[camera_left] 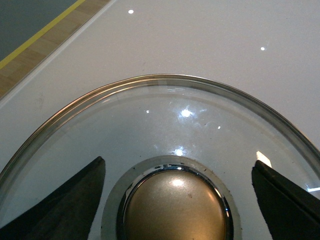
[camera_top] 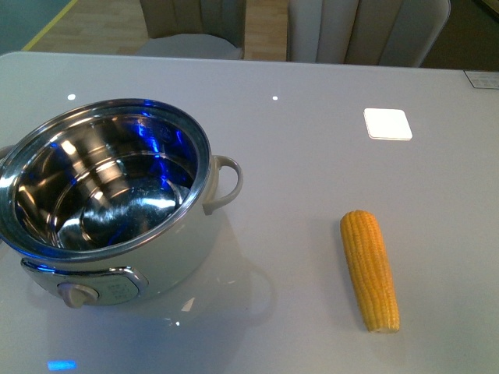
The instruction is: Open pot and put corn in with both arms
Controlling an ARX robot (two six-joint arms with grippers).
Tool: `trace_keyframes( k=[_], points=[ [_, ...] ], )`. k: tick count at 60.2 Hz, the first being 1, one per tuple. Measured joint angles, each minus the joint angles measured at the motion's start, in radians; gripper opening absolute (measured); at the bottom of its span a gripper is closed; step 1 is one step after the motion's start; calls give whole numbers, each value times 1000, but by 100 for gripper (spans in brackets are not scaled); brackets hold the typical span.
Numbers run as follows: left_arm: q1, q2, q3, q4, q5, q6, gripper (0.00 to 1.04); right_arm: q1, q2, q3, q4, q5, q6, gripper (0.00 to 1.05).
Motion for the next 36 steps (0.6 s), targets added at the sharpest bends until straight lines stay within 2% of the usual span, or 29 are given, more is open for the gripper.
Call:
trace_keyframes(
  k=[10, 23, 36],
  points=[
    [14, -162, -73, -24, 16, -5, 98, 0, 0, 0, 0, 0, 0, 96],
    [29, -478, -212, -89, 84, -38, 98, 0, 0, 0, 0, 0, 0, 96],
    [-32, -878, -330, -232, 121, -130, 98, 0, 0, 0, 0, 0, 0, 96]
  ],
)
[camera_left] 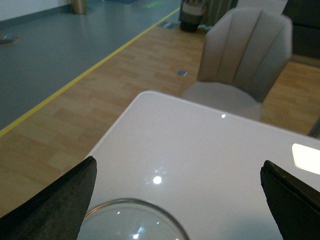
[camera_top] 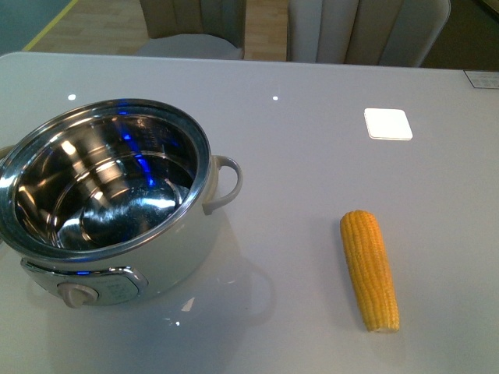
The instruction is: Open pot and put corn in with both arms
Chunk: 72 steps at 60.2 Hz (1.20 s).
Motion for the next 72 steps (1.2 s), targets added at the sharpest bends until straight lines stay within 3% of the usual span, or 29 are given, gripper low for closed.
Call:
trace_keyframes(
  k=[10, 14, 22, 41, 59, 64, 72],
  points=[
    [-72, -308, -77, -146, -8, -72, 97, 0, 0, 0, 0, 0, 0, 96],
    [-107, -440, -138, -175, 42, -21, 84, 0, 0, 0, 0, 0, 0, 96],
    [-199, -613, -265, -196, -10, 22, 59, 0, 0, 0, 0, 0, 0, 96],
    [-324, -811, -413, -254, -139, 31, 3, 0, 0, 0, 0, 0, 0, 96],
    [-400, -984, -484, -357, -212, 34, 3, 0, 0, 0, 0, 0, 0, 96],
    [-468, -1037, -499, -396, -301, 34, 3, 0, 0, 0, 0, 0, 0, 96],
    [-501, -1090, -526, -406, -309, 36, 3, 0, 0, 0, 0, 0, 0, 96]
  ],
)
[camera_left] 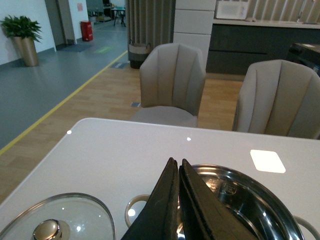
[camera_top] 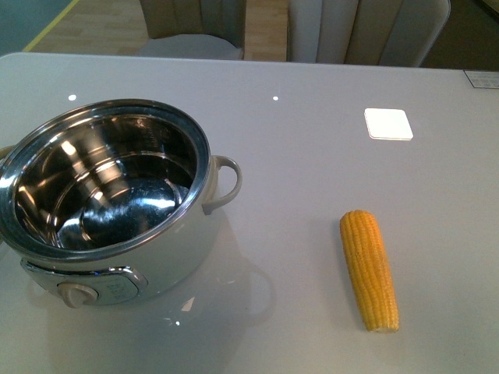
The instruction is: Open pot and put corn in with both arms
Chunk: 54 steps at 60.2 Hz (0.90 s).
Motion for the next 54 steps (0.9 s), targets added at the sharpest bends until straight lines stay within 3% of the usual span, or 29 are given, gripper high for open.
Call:
trace_keyframes(
  k=[54],
  points=[
    [-1, -354, -17, -330, -2, 1, 3, 0, 0, 0, 0, 0, 0, 96]
  ],
)
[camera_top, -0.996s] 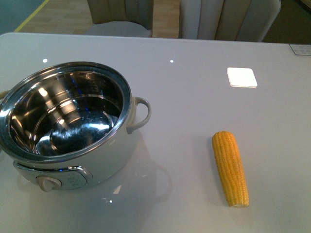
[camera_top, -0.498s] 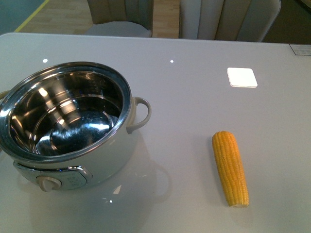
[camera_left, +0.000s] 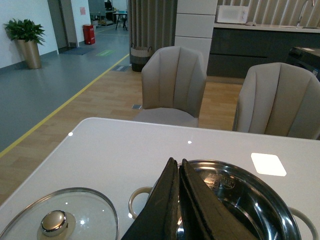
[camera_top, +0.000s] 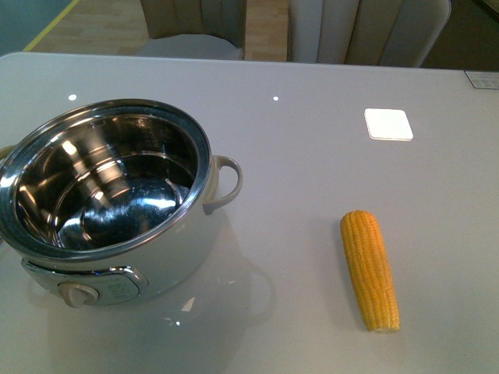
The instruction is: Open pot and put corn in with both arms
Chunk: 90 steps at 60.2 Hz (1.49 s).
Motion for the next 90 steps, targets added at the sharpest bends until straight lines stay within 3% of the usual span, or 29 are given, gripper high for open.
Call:
trace_keyframes(
  k=[8, 25, 52, 55, 58, 62, 72, 80, 90],
  points=[
    [0, -144, 0, -171, 0, 0, 3, 0, 0, 0, 0, 0, 0, 96],
    [0, -176, 0, -183, 0, 0, 5, 0, 0, 0, 0, 0, 0, 96],
    [0, -176, 0, -183, 0, 0, 90, 1, 6, 2, -7, 8, 5, 96],
    [0, -176, 0, -183, 0, 0, 98, 23, 87, 66, -174, 82, 55, 96],
    [0, -177, 0, -183, 0, 2, 98, 32, 229, 146, -347, 131, 107, 96],
    [0, -177, 0, -183, 0, 2, 97, 41, 370, 180, -413, 151, 138, 96],
    [0, -177, 0, -183, 0, 2, 98, 153, 712, 205, -161, 246, 161, 96],
    [0, -177, 0, -183, 0, 2, 98, 272, 1068, 298, 69, 259, 163, 96],
    [0, -177, 0, -183, 0, 2, 98, 333, 1440, 431, 200, 269, 152, 96]
  ],
)
